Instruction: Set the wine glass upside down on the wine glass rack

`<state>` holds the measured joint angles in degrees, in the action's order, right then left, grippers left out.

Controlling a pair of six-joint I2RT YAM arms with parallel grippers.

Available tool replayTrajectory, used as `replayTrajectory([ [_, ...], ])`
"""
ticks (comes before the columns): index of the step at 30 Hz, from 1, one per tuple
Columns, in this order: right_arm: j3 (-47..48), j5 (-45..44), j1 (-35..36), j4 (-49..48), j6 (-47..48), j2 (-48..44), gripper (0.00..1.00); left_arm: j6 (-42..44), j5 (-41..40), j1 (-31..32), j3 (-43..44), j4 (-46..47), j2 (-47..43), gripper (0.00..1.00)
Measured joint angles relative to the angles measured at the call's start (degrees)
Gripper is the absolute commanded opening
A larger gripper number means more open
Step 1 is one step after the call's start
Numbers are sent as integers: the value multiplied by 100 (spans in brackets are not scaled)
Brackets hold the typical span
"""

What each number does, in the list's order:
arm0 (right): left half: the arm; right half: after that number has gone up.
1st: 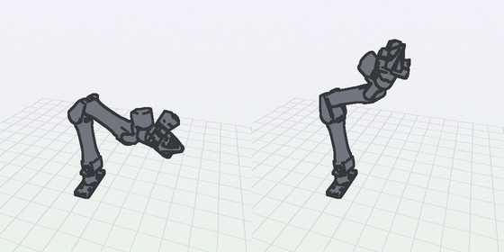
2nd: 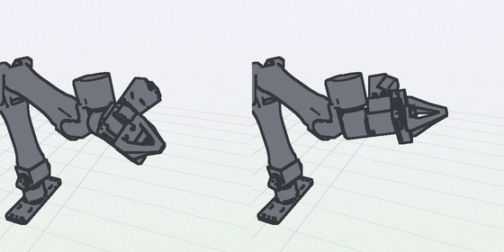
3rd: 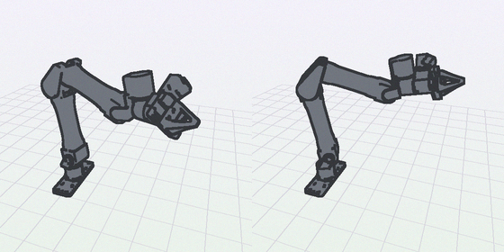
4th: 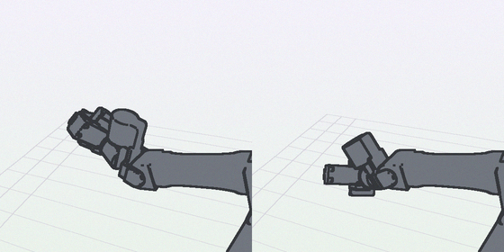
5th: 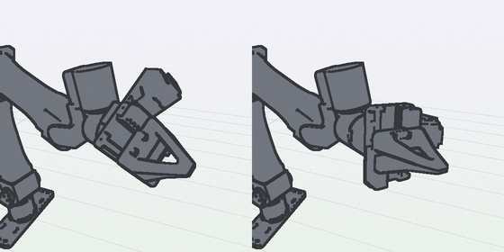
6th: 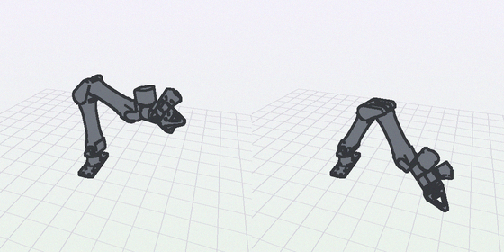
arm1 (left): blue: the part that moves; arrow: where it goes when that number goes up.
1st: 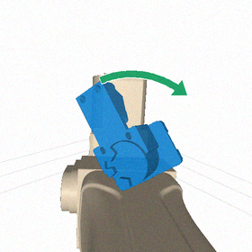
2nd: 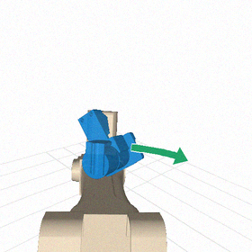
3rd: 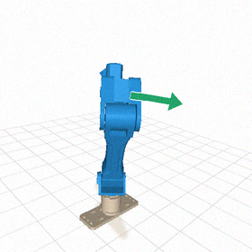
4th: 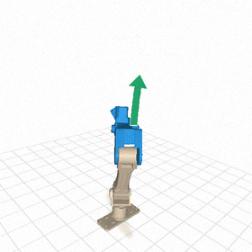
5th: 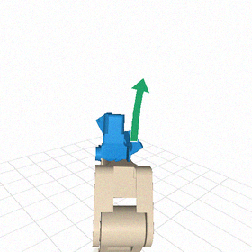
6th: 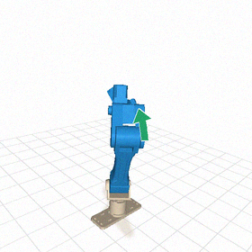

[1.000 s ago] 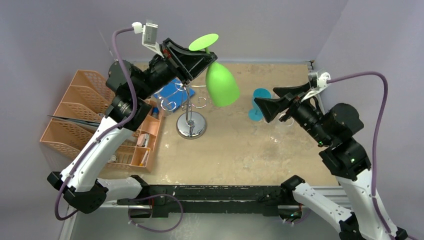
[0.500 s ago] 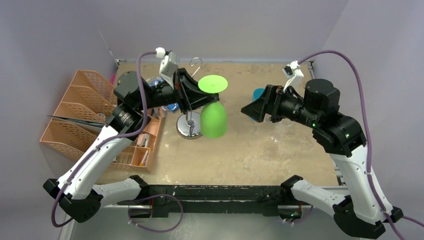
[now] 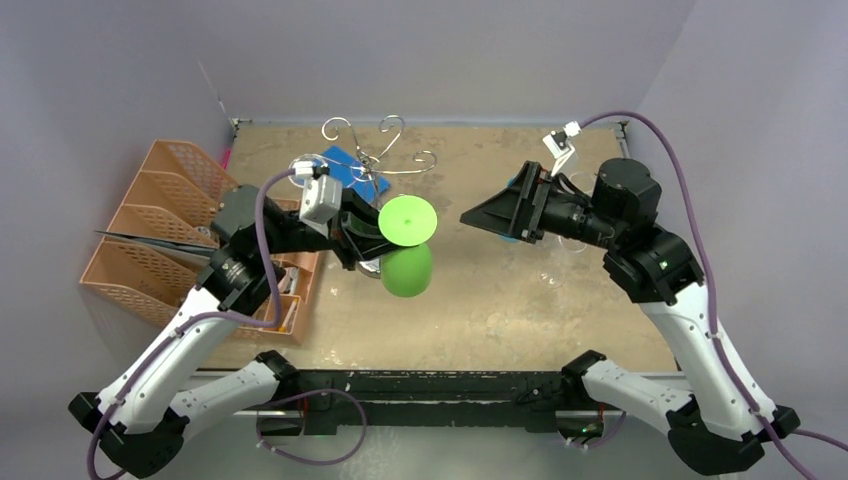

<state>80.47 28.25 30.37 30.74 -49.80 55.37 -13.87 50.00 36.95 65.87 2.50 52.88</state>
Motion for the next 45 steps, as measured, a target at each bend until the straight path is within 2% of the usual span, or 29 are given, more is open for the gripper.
replayTrajectory([
  [5, -221, 551, 0, -680, -518, 181, 88, 278, 151, 0, -229, 68, 136, 0],
  [8, -348, 798, 0, -1073, -800, 275, 85, 411, 197, 0, -374, 74, 273, 0],
  [11, -487, 1001, 0, -1316, -1029, 339, 73, 516, 269, 0, -431, 66, 363, 0],
  [15, -505, 1158, 0, -1447, -1263, 472, 63, 656, 420, 0, -431, 66, 415, 0],
  [22, -695, 1373, 0, -1805, -1670, 649, 51, 861, 490, 0, -446, 72, 413, 0],
  [27, -807, 1508, 2, -1961, -1893, 680, 37, 901, 483, 0, -466, -20, 439, 0],
  [35, -872, 1773, 48, -2170, -2120, 673, 33, 896, 459, 0, -463, -50, 509, 0],
  [40, -874, 1974, 79, -2376, -2304, 699, 23, 896, 442, 0, -463, -50, 570, 0],
  [43, -876, 2092, 85, -2435, -2415, 763, 20, 896, 439, 0, -448, -39, 605, 0],
  [45, -876, 2131, 87, -2476, -2487, 828, 11, 896, 426, 0, -420, -48, 643, 0],
])
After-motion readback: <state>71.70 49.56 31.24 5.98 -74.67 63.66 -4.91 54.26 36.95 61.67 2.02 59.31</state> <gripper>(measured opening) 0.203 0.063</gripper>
